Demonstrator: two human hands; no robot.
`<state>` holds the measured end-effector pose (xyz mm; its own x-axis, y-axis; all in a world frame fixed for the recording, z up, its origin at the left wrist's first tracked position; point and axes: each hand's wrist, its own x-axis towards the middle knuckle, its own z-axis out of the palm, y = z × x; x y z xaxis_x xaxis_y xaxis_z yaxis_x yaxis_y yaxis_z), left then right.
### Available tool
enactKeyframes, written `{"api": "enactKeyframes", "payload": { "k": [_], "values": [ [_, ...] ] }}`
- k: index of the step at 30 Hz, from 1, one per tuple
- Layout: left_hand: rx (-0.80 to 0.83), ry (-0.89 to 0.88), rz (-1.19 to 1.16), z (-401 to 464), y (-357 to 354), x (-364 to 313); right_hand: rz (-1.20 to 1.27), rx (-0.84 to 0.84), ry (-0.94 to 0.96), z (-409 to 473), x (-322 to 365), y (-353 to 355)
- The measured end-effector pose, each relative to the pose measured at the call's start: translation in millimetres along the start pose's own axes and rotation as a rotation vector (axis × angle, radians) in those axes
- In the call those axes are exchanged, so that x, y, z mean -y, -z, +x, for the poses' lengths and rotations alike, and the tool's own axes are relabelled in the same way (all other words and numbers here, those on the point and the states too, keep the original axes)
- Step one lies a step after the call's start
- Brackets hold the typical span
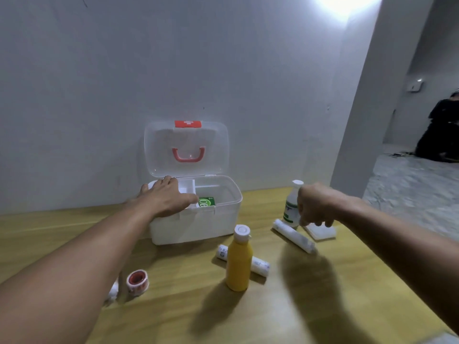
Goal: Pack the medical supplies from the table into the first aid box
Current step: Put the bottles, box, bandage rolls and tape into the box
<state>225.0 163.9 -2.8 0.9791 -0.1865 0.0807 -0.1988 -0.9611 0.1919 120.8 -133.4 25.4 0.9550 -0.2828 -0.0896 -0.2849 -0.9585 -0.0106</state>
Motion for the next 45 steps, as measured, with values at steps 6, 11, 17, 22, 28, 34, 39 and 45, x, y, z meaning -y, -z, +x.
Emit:
{"api": "enactKeyframes", "payload": {
  "k": [6, 11, 17, 22, 28, 34, 39, 45],
  "values": [
    [-0.037, -0.013, 0.011, -7, 0, -6, -0.017, -0.039, -0.093, 8, -20, -31],
    [-0.046, -0.033, 0.059, -5, -7, -3, 0.136, -0.055, -0.157, 14, -31, -37],
    [-0.01, -0.032, 0.099, -5, -8, -4, 0.209, -0.262, -0.158, 23, -39, -3],
    [-0.004, -0.024, 0.099, -3, -8, -5, 0.208, -0.388, -0.069, 30, -29, 45],
    [0.006, -0.029, 0.096, -3, -8, -5, 0.174, -0.39, 0.164, 31, 24, 76],
    [0.014, -0.036, 0.079, -4, -7, -4, 0.081, -0.251, 0.439, 28, 92, 62],
    [-0.013, -0.035, 0.069, -4, -6, -5, -0.037, -0.188, 0.549, 41, 136, 33],
    [-0.015, -0.043, 0.041, -9, -5, -6, -0.017, -0.134, 0.601, 60, 151, 10]
  ]
}}
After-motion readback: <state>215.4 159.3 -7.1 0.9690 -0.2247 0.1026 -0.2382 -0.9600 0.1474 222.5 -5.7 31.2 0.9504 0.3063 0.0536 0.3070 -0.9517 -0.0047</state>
